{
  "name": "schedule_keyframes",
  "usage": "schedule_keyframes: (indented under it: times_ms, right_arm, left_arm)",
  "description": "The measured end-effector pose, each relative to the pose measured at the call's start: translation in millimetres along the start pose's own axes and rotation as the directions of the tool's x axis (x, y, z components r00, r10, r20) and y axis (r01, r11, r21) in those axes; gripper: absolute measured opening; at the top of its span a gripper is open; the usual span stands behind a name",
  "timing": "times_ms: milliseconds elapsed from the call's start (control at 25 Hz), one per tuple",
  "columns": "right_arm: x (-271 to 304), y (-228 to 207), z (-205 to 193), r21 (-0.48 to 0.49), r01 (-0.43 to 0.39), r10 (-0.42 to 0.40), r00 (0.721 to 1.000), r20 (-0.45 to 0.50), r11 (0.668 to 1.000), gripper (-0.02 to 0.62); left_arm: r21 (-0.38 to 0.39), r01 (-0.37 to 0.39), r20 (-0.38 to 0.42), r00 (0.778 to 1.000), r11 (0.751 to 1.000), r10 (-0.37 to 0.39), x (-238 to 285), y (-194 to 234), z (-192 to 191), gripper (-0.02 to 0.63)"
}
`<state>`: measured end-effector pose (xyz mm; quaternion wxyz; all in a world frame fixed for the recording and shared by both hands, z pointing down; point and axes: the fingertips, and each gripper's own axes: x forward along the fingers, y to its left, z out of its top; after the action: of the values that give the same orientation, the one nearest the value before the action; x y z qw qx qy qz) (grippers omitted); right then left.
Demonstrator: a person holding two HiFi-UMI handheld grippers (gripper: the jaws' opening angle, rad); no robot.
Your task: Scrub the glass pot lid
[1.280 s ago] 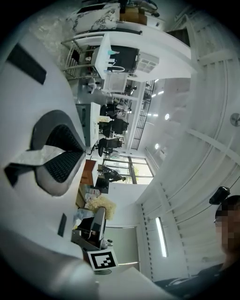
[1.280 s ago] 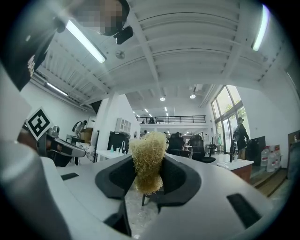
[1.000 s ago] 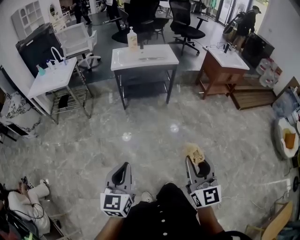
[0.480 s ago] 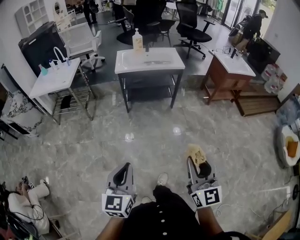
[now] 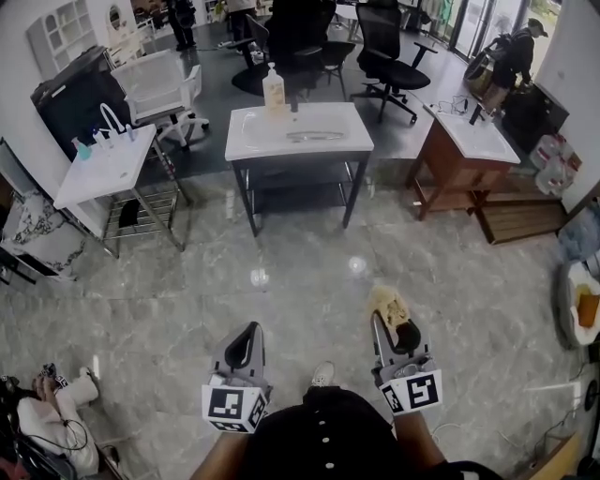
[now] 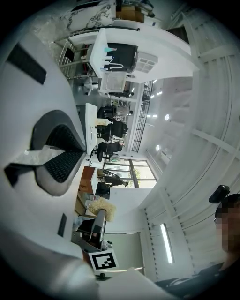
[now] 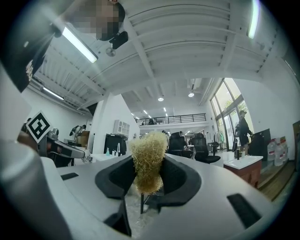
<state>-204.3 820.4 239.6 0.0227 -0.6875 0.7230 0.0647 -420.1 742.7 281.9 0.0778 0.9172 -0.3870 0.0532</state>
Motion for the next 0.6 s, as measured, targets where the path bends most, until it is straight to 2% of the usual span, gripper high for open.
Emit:
schedule_keyframes:
  times_ms: [440, 600]
  right_arm:
    - [56, -58, -8, -0.01, -0.024, 0.024, 1.0, 0.008, 1.0, 0.158]
    - [70, -74, -12, -0.05, -0.048, 0.048, 0.999, -0.001, 0.998, 0.158]
  left_arm:
    - [-0.011, -0.032, -0.005, 0.999, 0.999, 0.032, 78, 6, 12, 0.026]
    - [-0.021, -0.057, 0.008, 0.998, 0.998, 0.057, 97, 3, 17, 0.026]
